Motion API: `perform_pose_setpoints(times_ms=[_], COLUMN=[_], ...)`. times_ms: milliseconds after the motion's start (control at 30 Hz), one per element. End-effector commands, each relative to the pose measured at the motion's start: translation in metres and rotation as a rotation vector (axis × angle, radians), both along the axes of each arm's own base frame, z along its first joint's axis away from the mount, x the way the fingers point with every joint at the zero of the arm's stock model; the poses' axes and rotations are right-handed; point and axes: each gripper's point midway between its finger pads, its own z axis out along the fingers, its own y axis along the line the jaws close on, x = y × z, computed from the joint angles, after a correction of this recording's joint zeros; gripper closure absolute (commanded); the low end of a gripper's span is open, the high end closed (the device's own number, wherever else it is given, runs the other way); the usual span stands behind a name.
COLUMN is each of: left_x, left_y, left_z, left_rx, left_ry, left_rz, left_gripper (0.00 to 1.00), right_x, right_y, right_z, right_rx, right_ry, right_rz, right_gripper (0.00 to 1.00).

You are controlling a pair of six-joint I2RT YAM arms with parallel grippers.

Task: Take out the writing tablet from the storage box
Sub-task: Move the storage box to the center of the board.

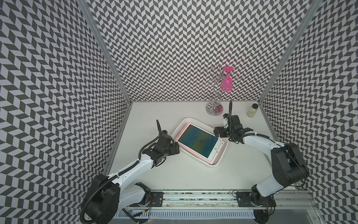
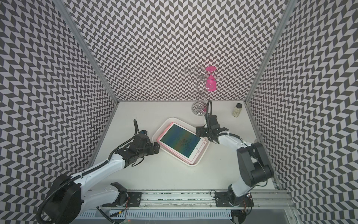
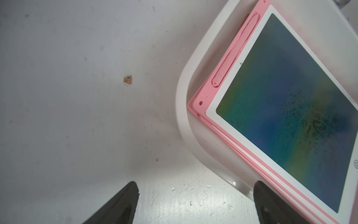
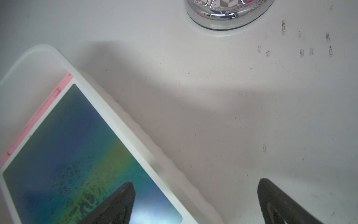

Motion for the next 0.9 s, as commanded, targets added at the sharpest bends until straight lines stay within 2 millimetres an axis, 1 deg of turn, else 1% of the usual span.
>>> perform_pose_setpoints(times_ms=[0, 167, 233, 333, 467, 500, 600, 733, 767, 867], left_x=[0.007, 0.016, 0.023, 0.038, 0.058, 0.063, 0.078, 0.097, 0.102, 0.111], left_y=[-0.017, -0.02, -0.022, -0.03, -0.057, -0.062, -0.074, -0.097, -0.104, -0.123], left_z=[-0.001, -0.017, -0.018, -0.015, -0.015, -0.017, -0.022, -0.018, -0.014, -0.01], left_rx=[-0.053, -0.026, -0.017, -0.019, -0.043, -0.038, -0.029, -0.051, -0.055, -0.065], left_ry=[-0.011, 0.006, 0.001, -0.012, -0.017, -0.014, -0.008, -0.019, -0.027, -0.036], left_rz=[-0.028, -0.034, -0.033, -0.037, -0.085, -0.094, -0.122, -0.166, -0.178, -0.209], left_gripper=[0.1, 0.11, 0.11, 0.11, 0.1, 0.1, 0.1, 0.11, 0.12, 0.12], right_x=[0.009, 0.016, 0.017, 0.018, 0.016, 0.015, 0.01, -0.001, -0.004, -0.016], right_y=[-0.002, -0.007, -0.009, -0.012, -0.018, -0.019, -0.026, -0.043, -0.047, -0.059], right_z=[-0.002, -0.013, -0.017, -0.022, -0.026, -0.026, -0.027, -0.031, -0.033, -0.033], right_rx=[-0.042, -0.081, -0.091, -0.097, -0.096, -0.095, -0.099, -0.06, -0.042, -0.006], right_ry=[-0.015, 0.003, 0.009, 0.015, 0.01, 0.008, 0.01, 0.029, 0.041, 0.065], right_rz=[-0.007, -0.032, -0.047, -0.071, -0.107, -0.111, -0.134, -0.184, -0.19, -0.209], right_gripper=[0.01, 0.01, 0.01, 0.07, 0.11, 0.13, 0.15, 0.2, 0.22, 0.22])
